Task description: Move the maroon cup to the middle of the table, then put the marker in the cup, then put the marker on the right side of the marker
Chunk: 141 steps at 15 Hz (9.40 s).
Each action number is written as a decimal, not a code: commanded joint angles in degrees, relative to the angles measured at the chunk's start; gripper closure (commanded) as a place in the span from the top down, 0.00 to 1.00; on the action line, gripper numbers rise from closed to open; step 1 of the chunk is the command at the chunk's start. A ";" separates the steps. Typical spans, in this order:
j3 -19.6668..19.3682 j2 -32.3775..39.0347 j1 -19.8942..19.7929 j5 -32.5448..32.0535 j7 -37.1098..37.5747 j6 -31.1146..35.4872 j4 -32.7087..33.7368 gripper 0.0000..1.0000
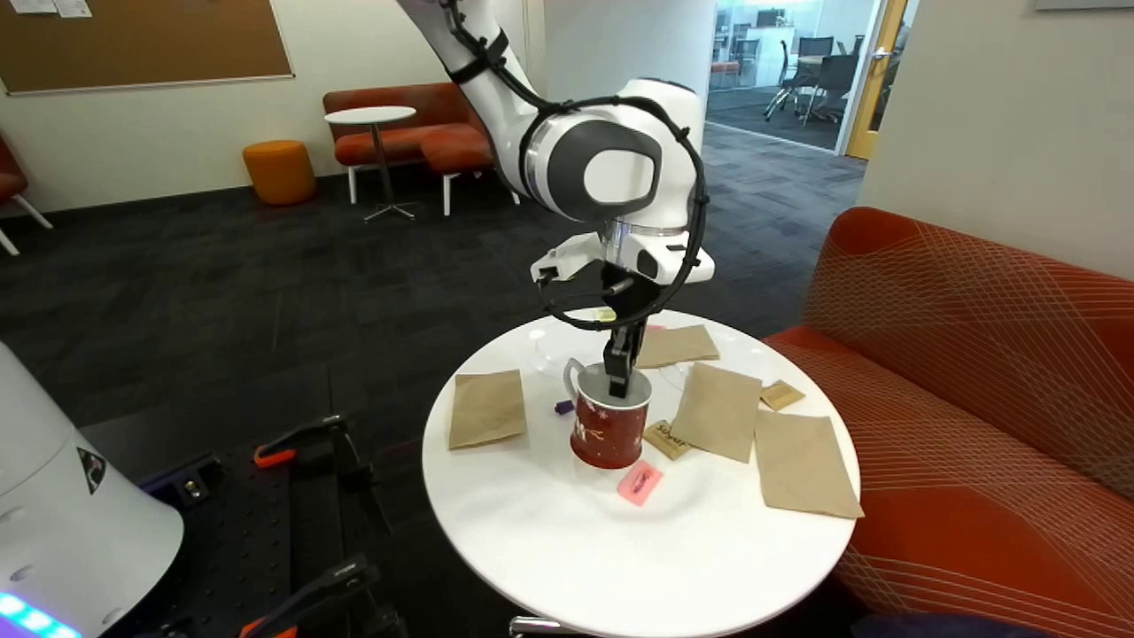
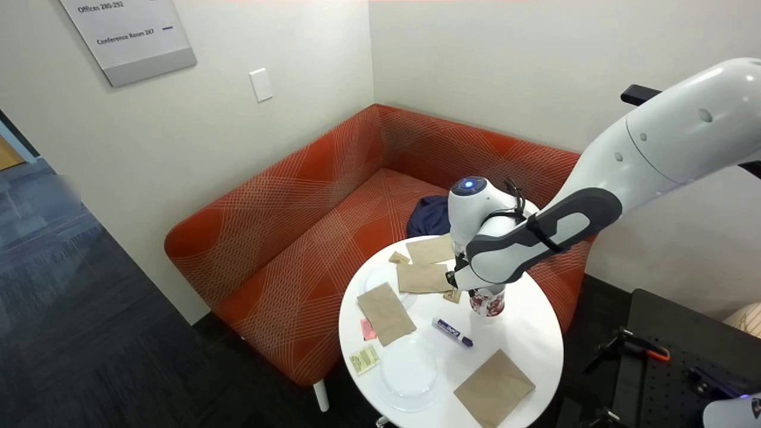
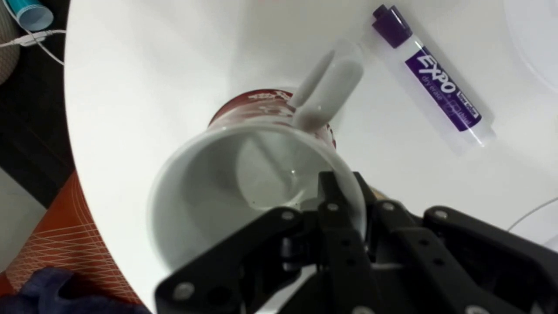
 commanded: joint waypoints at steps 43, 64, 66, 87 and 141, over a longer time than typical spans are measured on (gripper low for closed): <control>2.17 -14.57 0.33 -3.73 -14.04 -9.59 -4.08 1.00; 11.58 -13.20 2.20 1.46 -19.74 -12.66 0.31 1.00; 11.90 -11.63 2.68 1.59 -19.52 -12.13 0.75 1.00; 6.78 6.70 6.14 -7.20 -21.34 -14.44 12.41 1.00; 4.27 20.54 6.22 -9.96 -27.24 -7.16 23.59 0.03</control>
